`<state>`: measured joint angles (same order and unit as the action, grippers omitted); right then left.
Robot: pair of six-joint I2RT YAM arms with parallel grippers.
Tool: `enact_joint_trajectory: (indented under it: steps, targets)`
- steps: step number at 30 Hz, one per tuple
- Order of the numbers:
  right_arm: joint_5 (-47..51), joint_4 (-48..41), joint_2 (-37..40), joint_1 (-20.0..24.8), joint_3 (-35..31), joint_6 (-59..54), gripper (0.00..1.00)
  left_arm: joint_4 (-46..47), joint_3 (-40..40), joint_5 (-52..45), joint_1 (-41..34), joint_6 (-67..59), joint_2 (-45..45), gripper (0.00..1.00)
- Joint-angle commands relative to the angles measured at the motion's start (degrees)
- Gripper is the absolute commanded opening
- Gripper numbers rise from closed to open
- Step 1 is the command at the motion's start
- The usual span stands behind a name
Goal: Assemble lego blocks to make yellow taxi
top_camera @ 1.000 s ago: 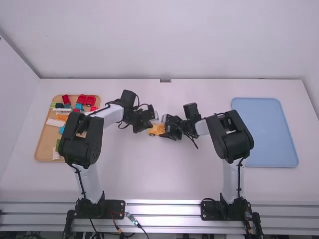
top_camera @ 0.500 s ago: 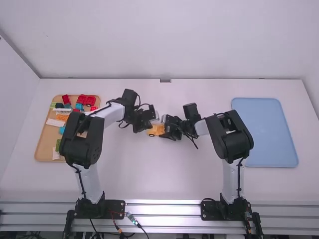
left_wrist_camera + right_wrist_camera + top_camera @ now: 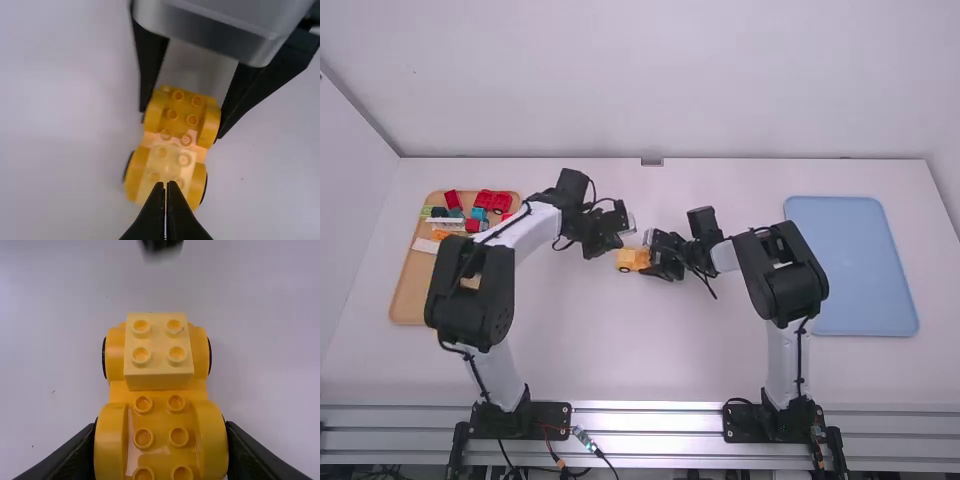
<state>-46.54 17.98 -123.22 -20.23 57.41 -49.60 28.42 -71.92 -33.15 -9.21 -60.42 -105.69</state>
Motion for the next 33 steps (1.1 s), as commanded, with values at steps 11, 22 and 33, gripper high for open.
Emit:
enact_joint_trajectory:
  steps: [11, 22, 33]
  targets:
    - [-0.1, -1.4, -1.0, 0.0, 0.8, 0.0, 0.59, -18.8, 22.9, 3.5, -0.2, 11.7, 19.2, 0.31]
    - [0.0, -17.0, 3.7, -1.9, 0.7, -9.9, 0.47, -27.4, 34.0, 13.3, 0.5, 26.5, 28.1, 0.51]
    - [0.3, -18.1, 4.9, -2.4, -2.8, -11.7, 0.54, -25.0, 33.9, 15.5, 3.5, 32.3, 31.3, 0.64]
